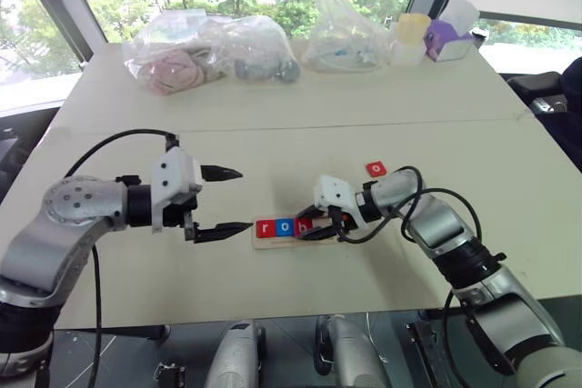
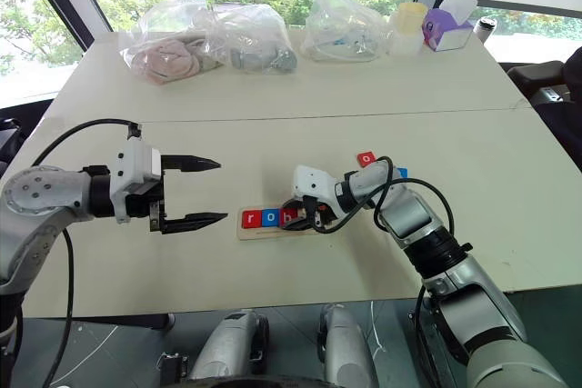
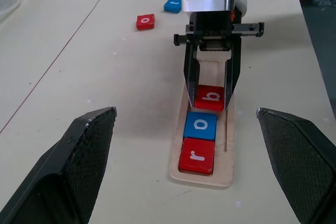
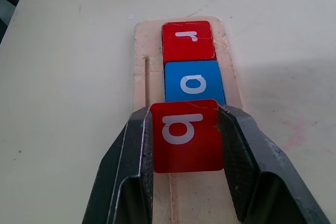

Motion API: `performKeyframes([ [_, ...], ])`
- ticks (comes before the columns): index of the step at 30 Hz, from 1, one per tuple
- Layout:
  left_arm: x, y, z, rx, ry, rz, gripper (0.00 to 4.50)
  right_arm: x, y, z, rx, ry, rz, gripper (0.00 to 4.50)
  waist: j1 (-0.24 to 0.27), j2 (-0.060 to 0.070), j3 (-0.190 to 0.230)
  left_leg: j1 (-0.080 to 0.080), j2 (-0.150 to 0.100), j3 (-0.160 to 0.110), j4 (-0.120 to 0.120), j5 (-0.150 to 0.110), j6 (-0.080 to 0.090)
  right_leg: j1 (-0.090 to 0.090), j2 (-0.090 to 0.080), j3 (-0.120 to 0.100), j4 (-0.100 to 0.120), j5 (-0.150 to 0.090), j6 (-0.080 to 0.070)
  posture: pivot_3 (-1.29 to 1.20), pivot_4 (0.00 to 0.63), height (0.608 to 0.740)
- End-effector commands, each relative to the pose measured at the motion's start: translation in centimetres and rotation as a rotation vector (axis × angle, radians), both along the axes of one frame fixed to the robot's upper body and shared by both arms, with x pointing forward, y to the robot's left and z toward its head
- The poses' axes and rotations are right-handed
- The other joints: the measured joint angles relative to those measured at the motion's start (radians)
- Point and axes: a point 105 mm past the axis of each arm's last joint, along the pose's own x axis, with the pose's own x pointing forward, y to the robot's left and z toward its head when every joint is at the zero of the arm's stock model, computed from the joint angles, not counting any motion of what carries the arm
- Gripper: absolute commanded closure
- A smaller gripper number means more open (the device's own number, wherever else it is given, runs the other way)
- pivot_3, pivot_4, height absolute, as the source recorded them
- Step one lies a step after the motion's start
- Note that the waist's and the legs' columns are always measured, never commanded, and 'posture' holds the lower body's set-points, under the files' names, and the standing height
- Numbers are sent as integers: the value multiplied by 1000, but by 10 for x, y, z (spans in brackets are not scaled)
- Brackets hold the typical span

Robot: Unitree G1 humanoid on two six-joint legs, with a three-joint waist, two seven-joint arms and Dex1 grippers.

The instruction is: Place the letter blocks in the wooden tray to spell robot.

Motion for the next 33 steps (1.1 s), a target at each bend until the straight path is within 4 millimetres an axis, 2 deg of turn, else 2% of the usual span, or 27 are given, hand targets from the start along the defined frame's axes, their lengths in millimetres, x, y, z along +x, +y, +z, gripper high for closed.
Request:
performKeyframes([
  [1,-3,-4,9,-4,-43,-15,0,2,4,8,11,-41,17,2297,0,0,0,0,0,0,0,0,0,0,0,0,0,0,0,0,150,740],
  [3,-3,-4,9,-5,-43,-15,0,3,5,8,11,-45,16,1564,0,0,0,0,0,0,0,0,0,0,0,0,0,0,0,0,150,740],
  [4,-3,-4,9,-5,-43,-15,0,4,5,8,13,-48,15,916,0,0,0,0,0,0,0,0,0,0,0,0,0,0,0,0,150,740],
  [6,-3,-4,9,-6,-43,-16,0,4,5,11,17,-57,15,42,0,0,0,0,0,0,0,0,0,0,0,0,0,0,0,0,150,740],
  [14,-3,-6,9,-10,-44,-18,0,5,3,37,89,-86,-15,42,0,0,0,0,0,0,0,0,0,0,0,0,0,0,0,0,150,740],
  [18,-3,-7,8,-12,-43,-21,0,10,-8,47,88,-127,-53,42,1,0,0,0,0,0,0,0,0,0,0,0,0,0,0,0,150,740],
  [25,-2,-9,8,-17,-41,-28,0,22,-32,38,9,-208,-133,42,0,0,0,0,0,0,0,0,0,0,0,0,0,0,0,0,150,740],
  [33,-2,-10,8,-18,-41,-32,0,30,-36,21,-38,-252,-150,42,0,0,0,0,0,0,0,0,0,0,0,0,0,0,0,0,150,740],
])
